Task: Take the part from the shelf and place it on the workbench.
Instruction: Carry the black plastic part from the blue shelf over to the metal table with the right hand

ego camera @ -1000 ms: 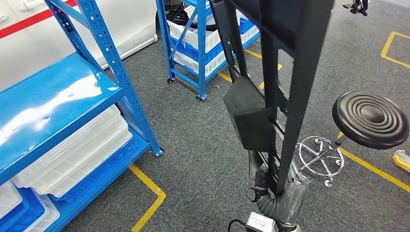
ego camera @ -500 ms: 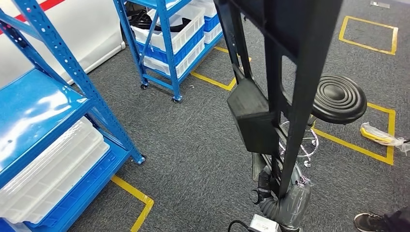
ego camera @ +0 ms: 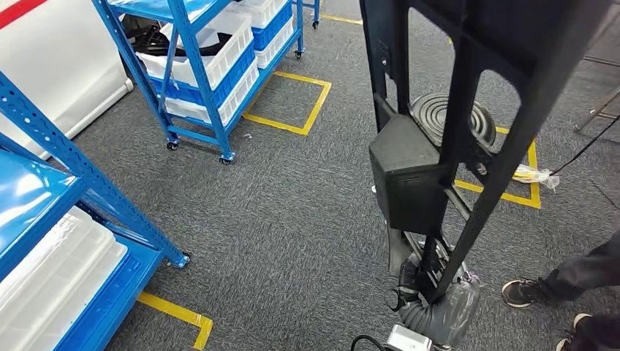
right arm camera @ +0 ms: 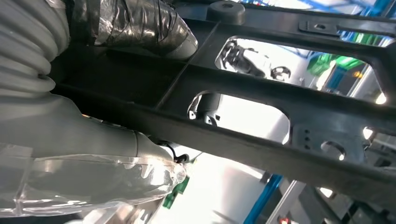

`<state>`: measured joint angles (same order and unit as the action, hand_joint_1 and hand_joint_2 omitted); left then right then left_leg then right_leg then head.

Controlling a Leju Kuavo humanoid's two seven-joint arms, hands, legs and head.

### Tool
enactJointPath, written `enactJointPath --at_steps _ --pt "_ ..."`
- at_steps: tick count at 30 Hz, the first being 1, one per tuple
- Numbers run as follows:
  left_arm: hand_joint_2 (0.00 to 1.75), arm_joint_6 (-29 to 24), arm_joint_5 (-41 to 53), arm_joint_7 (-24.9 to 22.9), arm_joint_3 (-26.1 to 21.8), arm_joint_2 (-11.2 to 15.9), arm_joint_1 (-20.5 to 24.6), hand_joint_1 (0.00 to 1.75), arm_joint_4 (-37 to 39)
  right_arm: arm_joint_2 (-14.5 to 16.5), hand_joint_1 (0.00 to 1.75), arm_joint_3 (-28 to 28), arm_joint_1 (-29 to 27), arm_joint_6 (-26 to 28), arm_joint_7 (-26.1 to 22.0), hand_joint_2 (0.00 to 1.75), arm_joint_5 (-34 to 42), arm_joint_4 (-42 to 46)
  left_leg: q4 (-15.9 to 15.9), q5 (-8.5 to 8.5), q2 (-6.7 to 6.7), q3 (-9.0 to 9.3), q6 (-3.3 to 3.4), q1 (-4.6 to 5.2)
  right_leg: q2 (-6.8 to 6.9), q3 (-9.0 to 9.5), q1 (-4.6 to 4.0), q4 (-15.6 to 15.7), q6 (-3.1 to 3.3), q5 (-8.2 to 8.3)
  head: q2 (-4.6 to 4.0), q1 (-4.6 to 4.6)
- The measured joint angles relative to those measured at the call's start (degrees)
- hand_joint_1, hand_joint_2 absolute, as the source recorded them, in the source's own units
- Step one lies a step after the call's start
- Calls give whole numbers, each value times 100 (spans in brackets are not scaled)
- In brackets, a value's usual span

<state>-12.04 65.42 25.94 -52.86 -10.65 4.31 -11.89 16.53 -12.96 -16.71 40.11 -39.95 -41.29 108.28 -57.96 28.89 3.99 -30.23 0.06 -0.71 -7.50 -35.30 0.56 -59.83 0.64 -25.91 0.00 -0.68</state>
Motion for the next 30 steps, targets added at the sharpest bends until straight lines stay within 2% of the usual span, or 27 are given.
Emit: enactJointPath --at_steps 1,3,4,5,6,7,8,9,10,11,12,13,14,15,16,18,20,21,22,23,24,25,27,28,29,30 --pt "175 0 0 1 -2 -1 2 0 0 7 175 22 -24 1 0 175 11 16 36 -24 -72 7 40 -3 39 -19 -3 -16 -30 -12 0 -2" --pt "175 0 1 5 -5 -4 4 0 1 17 175 62 -54 1 0 175 27 43 102 -73 -225 16 122 -17 309 -155 -29 -295 -70 -210 0 -13" --pt "175 0 2 7 -6 -5 1 0 1 20 175 73 -60 1 0 175 32 50 113 -82 -306 18 147 -9 496 -284 -32 -592 -78 -393 0 -17" --pt "175 0 2 9 -7 -5 -7 0 1 21 175 79 -60 1 0 175 36 53 114 -80 -386 16 164 1 607 -445 -28 -953 -90 -580 0 -22" --pt "175 0 2 9 -9 -4 -16 0 1 23 175 86 -62 0 0 175 41 54 112 -74 -471 16 173 9 658 -588 -16 -1273 -103 -709 0 -22" --pt "175 0 2 9 -10 -3 -21 0 0 23 175 97 -67 0 0 175 45 54 110 -66 -556 18 173 13 689 -668 -2 -1460 -114 -750 0 -22" --pt "175 0 2 9 -11 -2 -20 0 0 23 175 111 -73 0 1 175 49 54 108 -55 -635 22 168 14 714 -644 11 -1441 -122 -683 0 -22" --pt "175 0 2 9 -12 -3 -15 0 0 23 175 124 -79 0 1 175 53 54 104 -42 -704 32 157 13 749 -509 21 -1208 -123 -529 0 -23" --pt "175 0 2 9 -12 -4 -9 0 0 23 175 135 -83 0 2 175 55 55 99 -23 -763 50 140 12 825 -292 24 -824 -117 -343 0 -23" --pt "175 0 2 9 -13 -5 -5 0 0 23 175 141 -83 0 2 175 56 55 93 -2 -816 68 117 22 961 -80 3 -446 -100 -224 0 -23" --pt "175 0 2 9 -13 -6 -4 0 0 25 175 145 -82 0 2 175 56 57 85 20 -861 84 90 32 1064 73 -23 -163 -74 -155 0 -22" --pt "175 0 2 9 -14 -6 -2 0 0 28 175 150 -82 0 2 175 56 60 78 38 -907 99 62 44 1138 150 -52 -5 -48 -143 0 -21" --pt "175 0 2 9 -14 -6 2 0 1 32 175 156 -84 0 2 175 55 62 78 50 -957 111 34 56 1153 157 -82 32 -23 -169 0 -20" --pt "175 0 2 9 -15 -7 9 0 0 36 175 165 -88 0 2 175 55 66 80 59 -1014 130 6 58 1085 147 -86 44 7 -161 0 -19" --pt "175 0 2 9 -15 -7 17 0 0 42 175 174 -94 1 1 175 55 68 70 86 -1012 143 -24 48 1027 149 -76 62 37 -152 0 -20" --pt "175 -1 2 9 -17 -7 26 0 0 59 175 191 -98 1 1 175 60 74 -152 267 -803 72 -75 22 909 168 -40 106 107 -127 0 -19" --pt "175 -2 2 9 -21 -7 14 0 1 78 175 202 -99 0 1 175 96 75 -805 623 -528 -224 -103 5 793 178 -25 121 151 -115 0 -17" --pt "175 -2 2 9 -25 -7 3 0 1 83 175 207 -103 0 1 175 126 74 -1189 777 -479 -411 -112 3 726 177 -28 118 160 -114 0 -17" --pt "175 -2 1 10 -29 -8 -8 0 2 85 175 212 -111 0 2 175 159 73 -1474 847 -458 -561 -118 2 651 179 -31 114 165 -114 0 -17" --pt "175 -2 -1 12 -35 -8 -17 0 1 86 175 217 -122 0 2 175 191 72 -1570 803 -451 -630 -122 1 571 182 -33 105 166 -115 0 -17" --pt "175 -2 -5 16 -40 -8 -21 0 1 88 175 220 -138 0 2 175 214 72 -1456 653 -444 -602 -120 -2 490 188 -32 95 163 -117 0 -17" --pt "175 -3 -10 21 -45 -8 -19 0 1 92 175 222 -156 0 2 175 234 72 -1132 418 -407 -477 -116 -8 409 195 -28 81 155 -122 0 -17" --pt "175 -5 -17 34 -62 -7 -18 0 1 108 175 233 -190 0 2 175 260 72 -399 83 -155 -172 -99 -34 263 183 -25 35 116 -141 0 -18" --pt "175 -6 -17 39 -77 -6 -16 0 1 115 175 243 -204 0 2 175 273 73 -166 17 -39 -75 -85 -43 203 160 -23 14 83 -143 0 -17" --pt "175 -7 -17 47 -92 -6 -10 0 1 120 175 255 -219 0 2 175 289 73 -76 28 39 -38 -69 -44 147 131 -23 3 48 -138 0 -18" --pt "175 -7 -17 55 -107 -6 -2 0 1 122 175 268 -238 0 2 175 309 74 -46 27 18 -35 -44 -34 90 106 -21 -2 9 -123 0 -19"
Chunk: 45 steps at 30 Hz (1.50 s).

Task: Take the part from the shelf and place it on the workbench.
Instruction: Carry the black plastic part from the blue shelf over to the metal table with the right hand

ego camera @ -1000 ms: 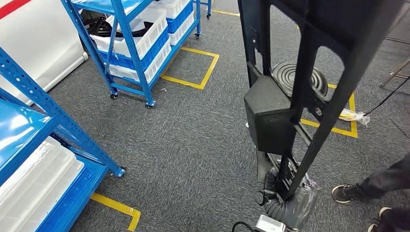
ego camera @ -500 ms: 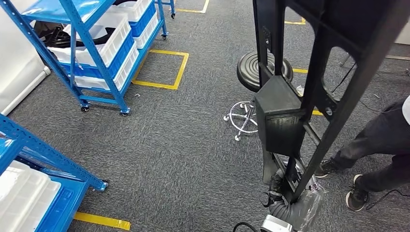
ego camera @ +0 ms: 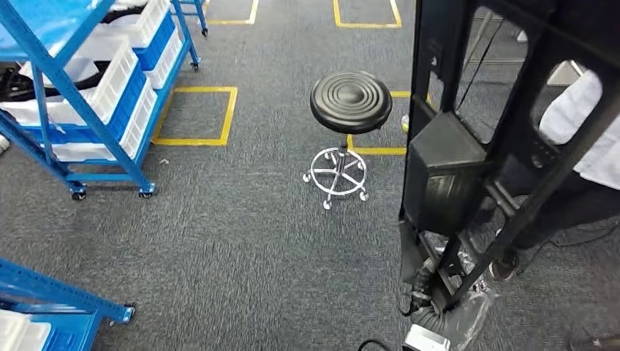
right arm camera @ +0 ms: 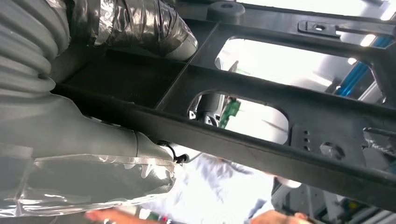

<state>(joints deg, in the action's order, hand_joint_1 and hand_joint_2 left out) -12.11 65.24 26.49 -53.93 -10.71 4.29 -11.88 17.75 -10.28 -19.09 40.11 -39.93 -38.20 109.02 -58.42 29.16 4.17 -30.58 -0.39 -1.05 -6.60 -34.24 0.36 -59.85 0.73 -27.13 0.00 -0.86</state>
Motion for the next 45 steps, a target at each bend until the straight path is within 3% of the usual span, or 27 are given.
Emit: enactJointPath --at_steps 1,3,5,7,8,9,10,12,14,15,17,19,21,23,25,27,28,30,32,34,36,38,39,40,41,43,45 --pt "175 0 -2 6 -12 -2 7 0 0 1 175 15 -26 0 0 175 21 0 6 -13 -61 -1 37 -1 -28 -20 7 3 -35 10 0 0" --pt "175 1 -5 19 -26 -5 6 0 1 3 175 49 -79 1 0 175 62 1 55 -52 -194 2 120 -8 169 -104 -6 -148 -89 -99 0 -6" --pt "175 3 -8 26 -33 -7 -10 0 1 4 175 76 -101 2 0 175 91 0 79 -66 -346 0 175 -4 492 -371 -14 -725 -127 -441 0 -12" --pt "175 3 -14 26 -38 -5 -27 0 0 4 175 95 -113 2 0 175 113 -2 78 -55 -513 -1 192 9 593 -706 6 -1444 -161 -742 0 -13" --pt "175 2 -18 26 -40 -4 -29 0 -1 4 175 105 -124 2 0 175 121 -2 77 -47 -592 3 192 11 608 -778 18 -1601 -173 -754 0 -13" --pt "175 0 -21 27 -42 -3 -27 0 0 4 175 116 -134 1 0 175 129 -2 76 -36 -664 14 188 11 628 -738 28 -1538 -179 -657 0 -13" --pt "175 -1 -22 28 -43 -3 -22 0 0 4 175 126 -143 1 0 175 135 -2 76 -21 -730 33 178 11 669 -579 34 -1246 -176 -473 0 -13" --pt "175 -2 -25 31 -45 -4 -16 0 1 5 175 138 -147 1 0 175 144 -2 70 19 -838 84 140 26 925 -139 -1 -426 -133 -148 0 -14" --pt "175 0 -28 35 -50 -4 -14 0 1 8 175 146 -147 0 -1 175 148 -2 66 53 -937 117 88 53 1132 70 -65 6 -76 -71 0 -12" --pt "175 5 -33 38 -53 -4 -12 0 1 9 175 152 -151 0 -1 175 152 -2 69 65 -997 129 63 68 1133 69 -92 34 -53 -91 0 -10" --pt "175 19 -47 45 -60 -2 3 0 0 12 175 166 -165 0 -1 175 161 -2 64 104 -1065 158 11 63 995 58 -70 63 2 -70 0 -10" --pt "175 28 -67 55 -71 2 8 0 0 22 175 177 -168 1 0 175 169 -1 -192 303 -860 69 -35 44 868 73 -27 104 73 -43 0 -10" --pt "175 37 -87 60 -100 4 -4 0 1 38 175 180 -166 2 0 175 176 -2 -887 675 -568 -248 -59 32 745 79 -12 115 117 -33 0 -9" --pt "175 50 -115 49 -143 4 -19 0 1 45 175 184 -169 2 0 175 185 -3 -1523 866 -478 -572 -74 31 587 83 -13 107 127 -31 0 -9" --pt "175 90 -157 44 -175 7 -27 0 1 45 175 186 -173 1 0 175 200 -4 -1374 600 -457 -553 -70 29 416 97 -11 90 123 -35 0 -8" --pt "175 139 -192 56 -200 15 -22 0 -1 45 175 186 -173 1 0 175 211 -5 -626 168 -293 -257 -51 15 267 101 -9 53 94 -51 0 -8" --pt "175 148 -203 69 -214 19 -19 0 -1 45 175 186 -171 1 0 175 215 -5 -311 52 -173 -135 -37 4 202 83 -12 23 70 -60 0 -10" --pt "175 125 -204 102 -243 24 -12 0 -1 45 175 187 -169 1 0 175 218 -7 -59 23 -19 -47 2 0 100 26 -11 -9 2 -51 0 -11" --pt "175 88 -204 134 -272 22 -3 0 -1 45 175 191 -177 1 0 175 218 -7 -30 0 -106 -43 62 9 24 -16 6 -1 -68 -22 0 -9" --pt "175 47 -201 157 -293 21 1 0 -1 45 175 196 -182 2 0 175 221 -7 17 -41 -227 -35 140 2 217 -91 -4 -149 -127 -127 0 -17" --pt "175 15 -194 174 -304 23 -3 0 -1 45 175 199 -176 2 0 175 225 -10 43 -61 -355 -36 190 1 519 -342 -13 -709 -168 -462 0 -27" --pt "175 6 -190 179 -312 27 -19 0 -1 45 175 203 -177 2 0 175 227 -21 39 -52 -500 -40 205 13 607 -670 -1 -1418 -192 -771 0 -28" --pt "175 5 -189 179 -315 29 -23 0 -1 45 175 205 -181 2 0 175 228 -27 37 -44 -574 -37 207 17 621 -744 2 -1582 -196 -793 0 -28" --pt "175 4 -189 179 -316 31 -21 0 -1 45 175 209 -184 2 0 175 228 -31 37 -34 -644 -28 205 20 638 -705 2 -1520 -191 -702 0 -28" --pt "175 4 -189 180 -316 31 -16 0 -1 45 175 211 -185 2 0 175 229 -33 37 -21 -709 -10 200 23 672 -542 -3 -1223 -174 -520 0 -28" --pt "175 4 -188 181 -316 30 -7 0 -1 45 175 214 -182 2 0 175 229 -33 37 13 -820 37 174 41 903 -93 -55 -377 -97 -194 0 -28" --pt "175 4 -188 183 -317 30 0 0 -1 45 175 214 -180 1 0 175 229 -33 37 41 -911 66 130 63 1066 117 -119 54 -21 -107 0 -27"
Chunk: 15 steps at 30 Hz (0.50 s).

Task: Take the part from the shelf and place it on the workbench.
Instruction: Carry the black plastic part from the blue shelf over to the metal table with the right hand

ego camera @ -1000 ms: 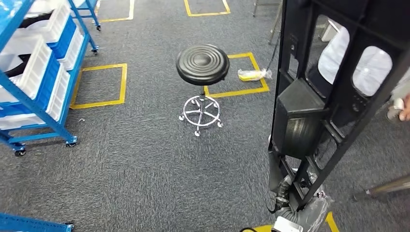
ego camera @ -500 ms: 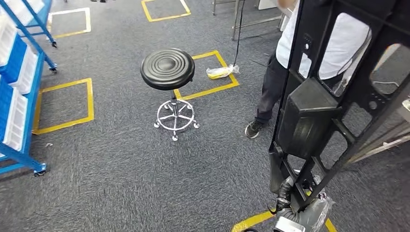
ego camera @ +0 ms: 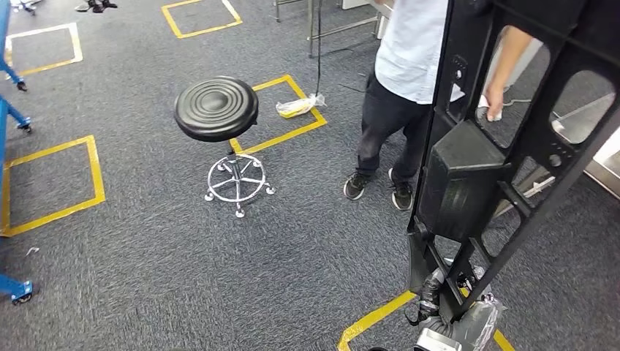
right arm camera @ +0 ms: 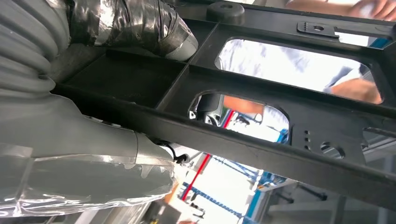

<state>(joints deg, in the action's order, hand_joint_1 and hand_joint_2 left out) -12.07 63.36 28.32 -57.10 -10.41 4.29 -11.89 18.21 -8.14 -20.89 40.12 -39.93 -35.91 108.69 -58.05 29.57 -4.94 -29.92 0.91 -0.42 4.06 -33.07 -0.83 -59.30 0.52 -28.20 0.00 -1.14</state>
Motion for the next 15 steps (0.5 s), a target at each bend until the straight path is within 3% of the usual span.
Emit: enactJointPath --at_steps 2,3,7,9,11,13,15 --pt "175 1 0 2 -1 1 8 0 0 0 175 2 -4 1 0 175 0 0 17 16 -94 32 -49 14 -88 -5 -8 29 44 3 0 1" --pt "175 2 1 3 -1 1 11 0 0 0 175 3 -9 1 0 175 0 0 5 43 -68 44 -78 10 -143 5 12 54 66 16 0 2" --pt "175 -5 12 0 -1 1 10 0 0 5 175 5 -5 -1 0 175 0 0 -511 421 373 -151 -141 -13 -307 33 85 118 155 65 0 5" --pt "175 -7 14 -3 -1 1 6 0 0 8 175 5 -5 -1 0 175 0 0 -626 487 400 -204 -144 -15 -322 31 87 117 158 66 0 6" --pt "175 -3 24 -5 -2 1 -6 0 0 12 175 9 -8 -1 0 175 0 0 -1053 671 426 -410 -160 -19 -384 27 86 114 160 67 0 4" --pt "175 10 30 -5 -3 1 -25 0 0 15 175 21 -16 0 0 175 1 0 -1326 591 458 -594 -184 -33 -601 24 95 79 154 58 0 4" --pt "175 21 35 -5 -3 2 -32 0 0 15 175 34 -22 0 0 175 9 0 -724 140 645 -389 -186 -61 -844 13 107 10 116 30 0 4"
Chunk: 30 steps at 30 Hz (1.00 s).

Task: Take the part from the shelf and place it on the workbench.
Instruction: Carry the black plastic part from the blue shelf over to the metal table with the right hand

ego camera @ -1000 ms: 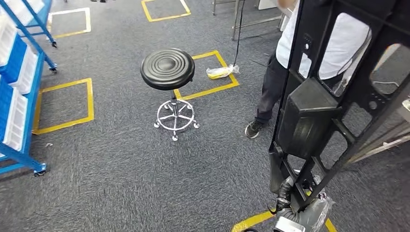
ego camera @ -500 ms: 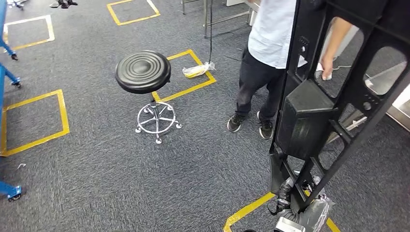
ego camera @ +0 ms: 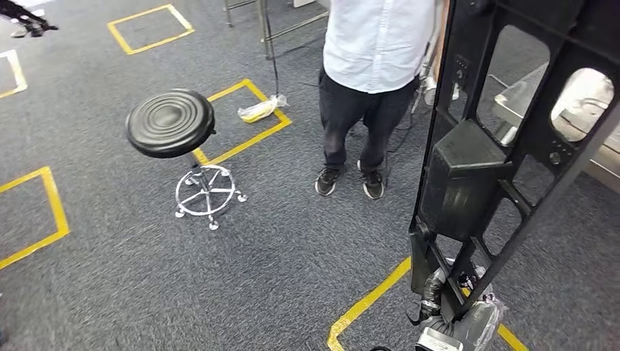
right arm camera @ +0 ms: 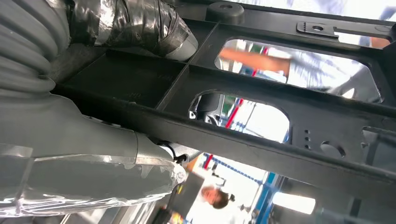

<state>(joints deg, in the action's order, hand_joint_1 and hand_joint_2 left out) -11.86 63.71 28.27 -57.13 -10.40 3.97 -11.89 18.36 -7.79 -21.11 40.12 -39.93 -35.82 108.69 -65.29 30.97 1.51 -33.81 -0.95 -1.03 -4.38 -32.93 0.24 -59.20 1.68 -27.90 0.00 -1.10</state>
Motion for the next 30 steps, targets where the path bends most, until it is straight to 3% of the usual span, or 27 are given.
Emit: enactJointPath --at_steps 2,3,5,7,9,11,12,13,16,18,20,22,23,25,27,28,30 --pt "175 -46 27 1 1 0 3 0 0 0 175 7 -3 -1 0 175 11 0 552 -191 240 219 30 -20 -140 -51 4 -63 -60 -17 0 -3" --pt "175 -94 45 2 2 0 7 0 0 0 175 12 -8 0 0 175 15 0 599 -169 295 236 53 -14 -197 -80 8 -72 -97 -9 0 -4" --pt "175 -183 73 8 5 -6 16 0 0 0 175 23 -30 1 0 175 17 0 641 -202 184 251 123 -14 -289 -117 25 -62 -170 18 0 -2" --pt "175 -206 76 29 7 -10 23 0 0 -1 175 33 -52 1 0 175 15 3 703 -242 42 269 206 -36 -92 -204 11 -227 -233 -102 0 -24" --pt "175 -201 74 48 7 -10 17 0 0 -2 175 36 -58 1 0 175 13 4 733 -252 -107 276 249 -35 254 -484 7 -824 -286 -443 0 -46" --pt "175 -192 70 51 5 -10 -1 0 0 -2 175 39 -63 1 0 175 13 1 726 -238 -270 274 256 -24 385 -801 33 -1476 -327 -699 0 -48" --pt "175 -180 69 51 5 -10 -5 0 0 -2 175 40 -68 1 0 175 13 0 722 -227 -350 278 253 -22 407 -841 43 -1566 -336 -680 0 -48" --pt "175 -158 68 51 4 -10 -3 0 0 -2 175 42 -71 1 0 175 13 0 720 -214 -421 288 246 -21 428 -765 50 -1431 -337 -555 0 -48" --pt "175 -103 72 49 4 -14 15 0 0 -2 175 43 -65 1 0 175 13 -2 719 -166 -587 357 198 -9 676 -156 14 -302 -274 -78 0 -49" --pt "175 -104 75 43 4 -16 23 0 0 -3 175 43 -58 1 1 175 7 -5 728 -145 -675 393 147 10 780 0 -39 22 -218 -27 0 -47" --pt "175 -104 83 38 5 -17 32 0 0 -4 175 43 -62 1 2 175 -2 -6 750 -130 -752 431 82 21 671 -9 -42 37 -168 -12 0 -45" --pt "175 -107 107 43 7 -20 42 0 0 -4 175 45 -69 1 2 175 -9 -5 636 -13 -614 418 23 8 568 16 -3 93 -103 16 0 -42" --pt "175 -110 122 48 8 -21 42 0 0 -3 175 46 -69 1 1 175 -13 -4 422 129 -471 330 3 -1 519 32 20 119 -71 31 0 -42" --pt "175 -114 146 58 9 -22 30 0 0 -1 175 49 -69 1 1 175 -17 -5 -335 508 -232 -26 -13 -8 410 33 20 119 -35 35 0 -41" --pt "175 -111 157 63 9 -26 4 0 1 0 175 52 -74 1 2 175 -20 -10 -930 660 -195 -344 -21 -7 266 30 10 97 -23 28 0 -41" --pt "175 -110 162 64 9 -28 -6 0 1 0 175 55 -75 1 2 175 -22 -13 -929 560 -192 -373 -19 -8 185 31 9 80 -23 22 0 -42" --pt "175 -108 171 68 9 -30 -10 0 0 0 175 57 -78 1 2 175 -26 -17 -300 112 -110 -140 -2 -18 23 34 14 31 -41 -3 0 -41"
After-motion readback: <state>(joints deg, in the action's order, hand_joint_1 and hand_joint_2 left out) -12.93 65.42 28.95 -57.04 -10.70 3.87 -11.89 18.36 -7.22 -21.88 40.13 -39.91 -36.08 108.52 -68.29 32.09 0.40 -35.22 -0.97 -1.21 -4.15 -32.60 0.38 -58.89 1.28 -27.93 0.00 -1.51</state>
